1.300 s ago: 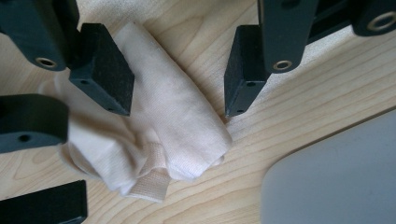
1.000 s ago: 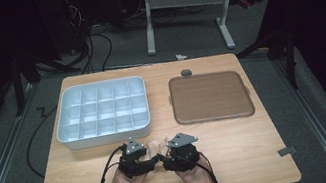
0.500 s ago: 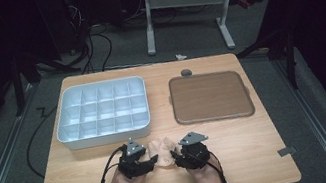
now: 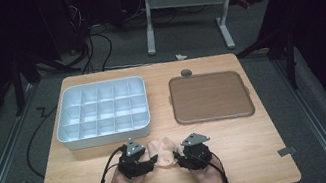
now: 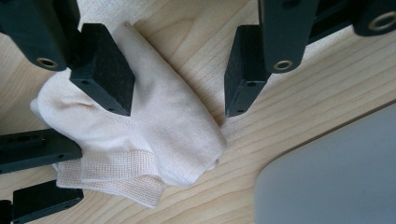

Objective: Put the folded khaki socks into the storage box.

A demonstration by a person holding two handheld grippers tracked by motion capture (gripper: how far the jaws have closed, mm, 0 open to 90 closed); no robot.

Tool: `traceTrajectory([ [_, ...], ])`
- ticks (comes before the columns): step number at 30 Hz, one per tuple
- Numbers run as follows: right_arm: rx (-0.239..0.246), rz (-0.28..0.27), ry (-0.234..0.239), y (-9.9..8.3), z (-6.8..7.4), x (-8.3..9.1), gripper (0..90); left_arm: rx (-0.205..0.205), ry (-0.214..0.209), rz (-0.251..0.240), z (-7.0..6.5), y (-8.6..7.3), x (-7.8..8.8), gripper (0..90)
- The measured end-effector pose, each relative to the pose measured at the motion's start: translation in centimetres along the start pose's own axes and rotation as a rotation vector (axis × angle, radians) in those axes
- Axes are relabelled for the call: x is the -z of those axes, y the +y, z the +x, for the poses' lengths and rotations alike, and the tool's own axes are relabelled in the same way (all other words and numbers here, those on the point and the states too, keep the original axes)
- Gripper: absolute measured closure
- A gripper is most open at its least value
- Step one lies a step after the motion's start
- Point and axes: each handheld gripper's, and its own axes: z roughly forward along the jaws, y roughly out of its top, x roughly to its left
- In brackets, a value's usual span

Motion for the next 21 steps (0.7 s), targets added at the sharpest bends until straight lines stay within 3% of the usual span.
traceTrajectory([
  [7, -0.009, -0.006, 0.006, 0.1, 0.0, 0.2, 48.0, 0.020, -0.012, 0.001, 0.2, 0.1, 0.1, 42.6],
  [12, -0.008, -0.042, 0.021, 0.2, 0.0, 1.2, 50.8, 0.038, -0.024, 0.000, 0.5, 0.1, 0.2, 41.6],
  [15, -0.001, -0.065, 0.041, 0.6, 0.1, 1.9, 57.7, 0.046, -0.034, -0.010, 0.5, 0.1, 0.5, 41.6],
  [18, 0.006, -0.083, 0.097, 1.1, 0.3, 2.5, 67.8, 0.059, -0.048, -0.033, 0.7, 0.2, 0.8, 41.7],
  [21, 0.019, -0.078, 0.111, 1.3, 0.7, 2.6, 72.1, 0.073, -0.053, -0.035, 0.9, 0.3, 0.9, 41.9],
])
